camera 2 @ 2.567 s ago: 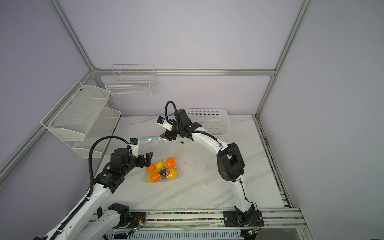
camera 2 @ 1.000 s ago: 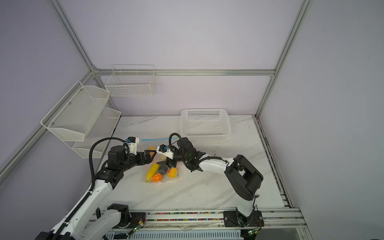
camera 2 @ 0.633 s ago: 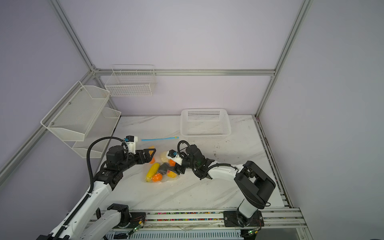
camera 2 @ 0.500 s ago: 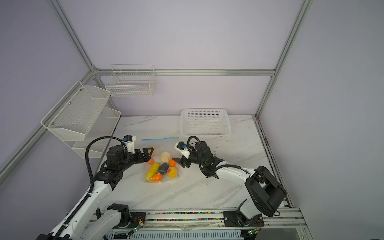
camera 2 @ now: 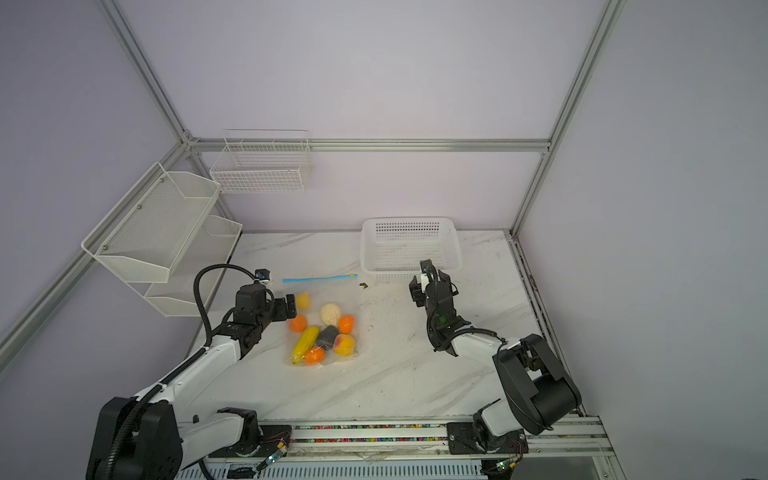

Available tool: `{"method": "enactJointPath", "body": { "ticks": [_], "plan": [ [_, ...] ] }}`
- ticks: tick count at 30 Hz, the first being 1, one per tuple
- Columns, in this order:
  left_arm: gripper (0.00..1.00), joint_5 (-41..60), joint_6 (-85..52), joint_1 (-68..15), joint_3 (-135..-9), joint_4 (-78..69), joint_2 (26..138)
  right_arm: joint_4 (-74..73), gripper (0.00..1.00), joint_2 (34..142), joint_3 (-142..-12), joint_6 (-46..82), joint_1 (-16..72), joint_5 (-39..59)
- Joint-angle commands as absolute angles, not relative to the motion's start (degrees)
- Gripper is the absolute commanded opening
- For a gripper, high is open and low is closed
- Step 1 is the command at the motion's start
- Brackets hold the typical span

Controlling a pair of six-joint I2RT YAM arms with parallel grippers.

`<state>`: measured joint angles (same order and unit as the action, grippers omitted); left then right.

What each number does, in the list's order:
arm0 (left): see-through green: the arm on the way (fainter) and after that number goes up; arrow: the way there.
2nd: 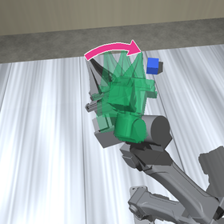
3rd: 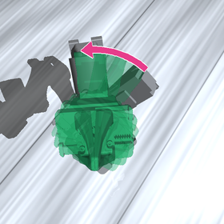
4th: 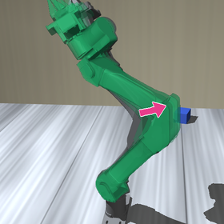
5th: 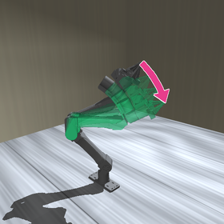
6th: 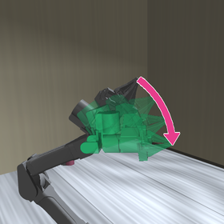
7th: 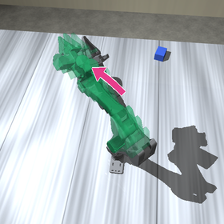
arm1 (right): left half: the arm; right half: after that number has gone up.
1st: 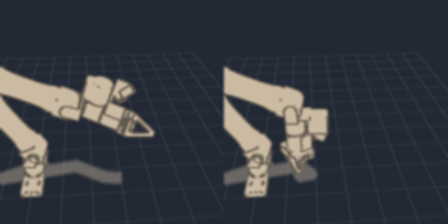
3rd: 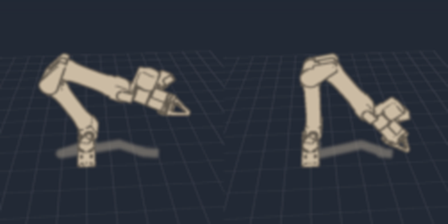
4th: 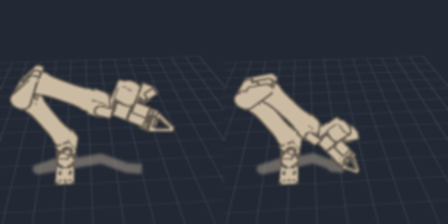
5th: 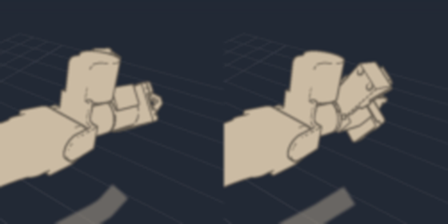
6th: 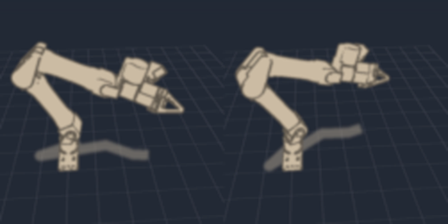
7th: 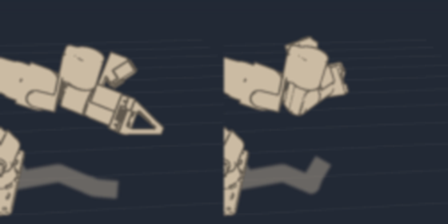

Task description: Place the food in the zip-top bag and seal the zipper

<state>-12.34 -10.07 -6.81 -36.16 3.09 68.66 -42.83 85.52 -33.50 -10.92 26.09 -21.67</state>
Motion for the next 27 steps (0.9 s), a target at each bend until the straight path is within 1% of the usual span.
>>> {"method": "enactJointPath", "body": {
  "ticks": [1, 3, 7, 10, 13, 16, 17, 18, 19, 21, 23, 25, 27],
  "plan": [
    [1.0, -17.5, -6.66, -6.51, -35.43, -10.25, 71.64, -56.31, 0.77, 88.62, -31.34, -11.62, 23.1, -27.36],
    [1.0, -17.12, -5.92, -6.58, -34.98, -12.33, 73.74, -61.03, 0.77, 90.61, -30.34, -12.86, 21.07, -25.16],
    [1.0, -18.56, -4.53, -5.6, -35.07, -15.59, 76.6, -65.52, 0.77, 93.8, -29.5, -13.18, 17.8, -21.42],
    [1.0, -17.66, -3.63, -4.12, -33.32, -21.88, 78.13, -68.29, 0.78, 96.7, -29.55, -12.52, 16.71, -19.42],
    [1.0, -16.21, -0.13, -2.96, -30.82, -29.71, 80.45, -69.16, 0.75, 99.05, -29.93, -12.53, 16.18, -18.57],
    [1.0, -15.28, -0.84, -1.04, -30.27, -33.49, 84.99, -70.95, 0.74, 97.84, -28.26, -11.1, 13.88, -15.69],
    [0.99, -14.27, -1.22, -0.49, -29.91, -35.45, 85.82, -72.76, 0.76, 97.49, -27.05, -10.1, 12.93, -15.06],
    [1.0, -12.6, -1.24, -0.21, -29.4, -36.83, 86.11, -75.41, 0.94, 97.63, -25.74, -9.22, 12.23, -15.18],
    [1.0, -11.64, -1.23, -0.01, -29.21, -37.49, 86.42, -77.63, 0.97, 98.01, -24.8, -8.4, 11.68, -15.37],
    [1.0, -10.47, -1.4, 0.51, -28.77, -38.96, 87.32, -82.32, 0.97, 99.74, -23.07, -6.93, 10.13, -14.09],
    [1.0, -9.1, -1.49, 1.11, -27.14, -42.47, 87.86, -88.57, 0.97, 103.63, -22.53, -7.13, 9.76, -14.23],
    [1.0, -8.27, -2.09, 1.74, -26.37, -43.24, 87.63, -83.34, 0.97, 102.03, -23.34, -5.57, 9.68, -13.73],
    [1.0, -7.65, -2.54, 1.76, -24.13, -46.74, 87.94, -83.93, 0.97, 102.82, -23.97, -6.07, 9.39, -13.85]
  ]
}}
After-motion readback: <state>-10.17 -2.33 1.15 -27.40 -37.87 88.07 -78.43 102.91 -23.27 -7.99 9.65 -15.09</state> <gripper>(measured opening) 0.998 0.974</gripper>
